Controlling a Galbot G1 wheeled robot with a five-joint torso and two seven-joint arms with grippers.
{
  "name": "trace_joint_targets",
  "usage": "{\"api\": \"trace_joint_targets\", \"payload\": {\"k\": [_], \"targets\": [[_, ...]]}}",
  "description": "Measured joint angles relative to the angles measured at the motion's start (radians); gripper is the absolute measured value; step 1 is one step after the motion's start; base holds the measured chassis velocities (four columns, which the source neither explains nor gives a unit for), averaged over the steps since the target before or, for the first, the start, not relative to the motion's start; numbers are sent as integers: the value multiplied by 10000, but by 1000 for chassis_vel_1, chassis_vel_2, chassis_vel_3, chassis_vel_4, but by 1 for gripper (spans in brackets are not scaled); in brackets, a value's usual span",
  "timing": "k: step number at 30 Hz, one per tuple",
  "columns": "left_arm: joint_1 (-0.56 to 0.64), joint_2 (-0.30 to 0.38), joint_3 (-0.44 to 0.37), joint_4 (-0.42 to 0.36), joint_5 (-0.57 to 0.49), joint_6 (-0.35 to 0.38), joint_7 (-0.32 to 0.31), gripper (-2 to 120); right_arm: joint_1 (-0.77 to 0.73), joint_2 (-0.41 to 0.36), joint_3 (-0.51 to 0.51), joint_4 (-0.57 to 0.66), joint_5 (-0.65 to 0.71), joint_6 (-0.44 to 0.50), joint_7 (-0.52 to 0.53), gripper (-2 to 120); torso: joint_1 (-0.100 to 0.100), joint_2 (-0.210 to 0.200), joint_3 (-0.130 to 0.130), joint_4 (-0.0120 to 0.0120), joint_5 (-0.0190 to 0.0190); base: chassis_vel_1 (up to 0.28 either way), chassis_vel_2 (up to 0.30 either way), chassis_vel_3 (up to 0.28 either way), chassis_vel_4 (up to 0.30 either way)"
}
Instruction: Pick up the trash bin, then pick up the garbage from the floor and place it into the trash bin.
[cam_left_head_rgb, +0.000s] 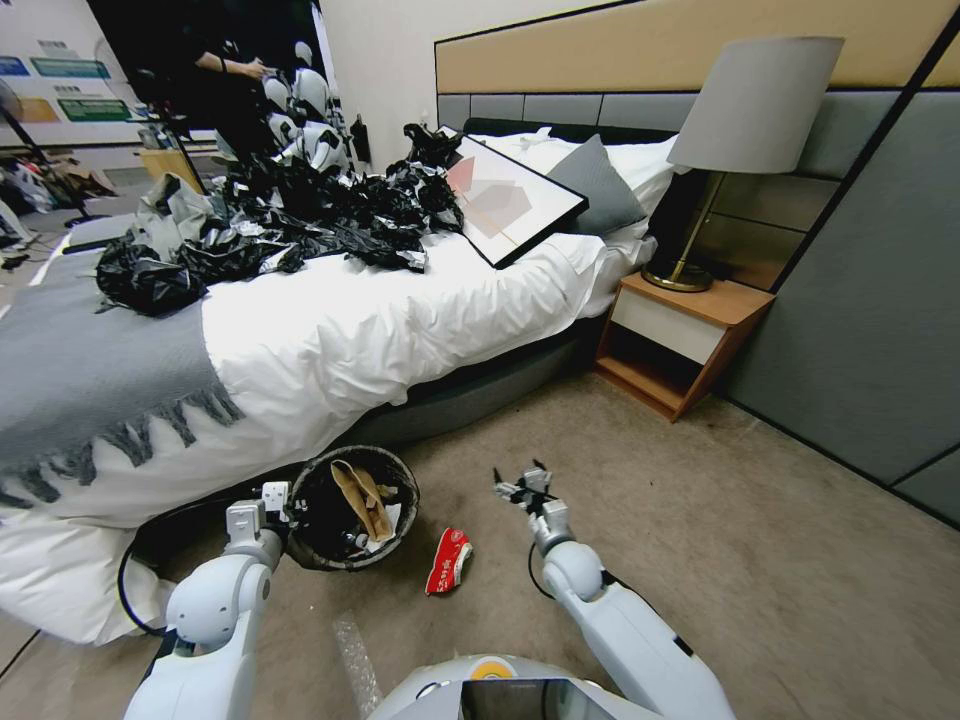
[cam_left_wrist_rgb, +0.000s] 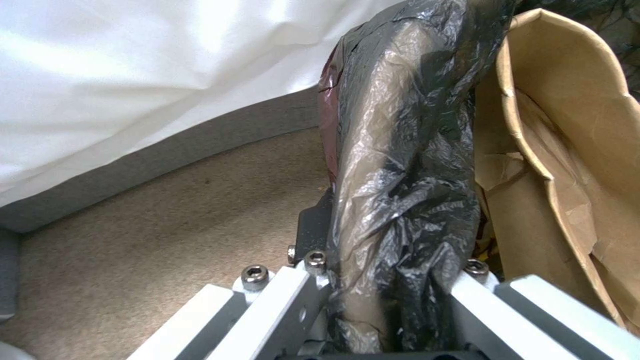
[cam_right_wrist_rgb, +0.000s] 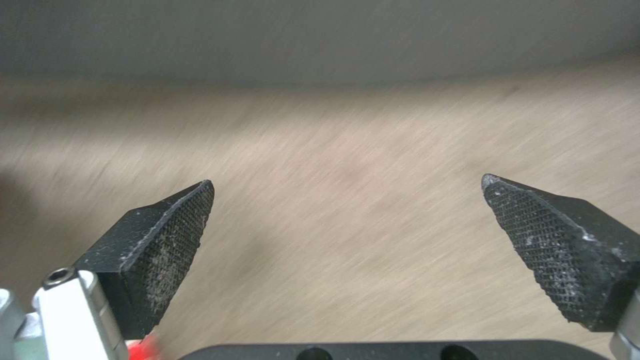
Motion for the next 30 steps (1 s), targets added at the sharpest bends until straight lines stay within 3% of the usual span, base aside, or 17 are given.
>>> {"api": "trace_joint_targets", "payload": {"k": [16, 30], "targets": [[-15, -132, 40, 174, 59, -71, 13, 0, -260, 776, -356, -768, 136, -104, 11, 100, 0, 0, 0, -1, 0, 0, 0, 0, 0], [-34, -180, 133, 266, 163, -107, 16, 0, -543, 1478, -498, -1729, 1904, -384, 342, 100, 0, 0, -1, 0, 0, 0, 0, 0, 0]]}}
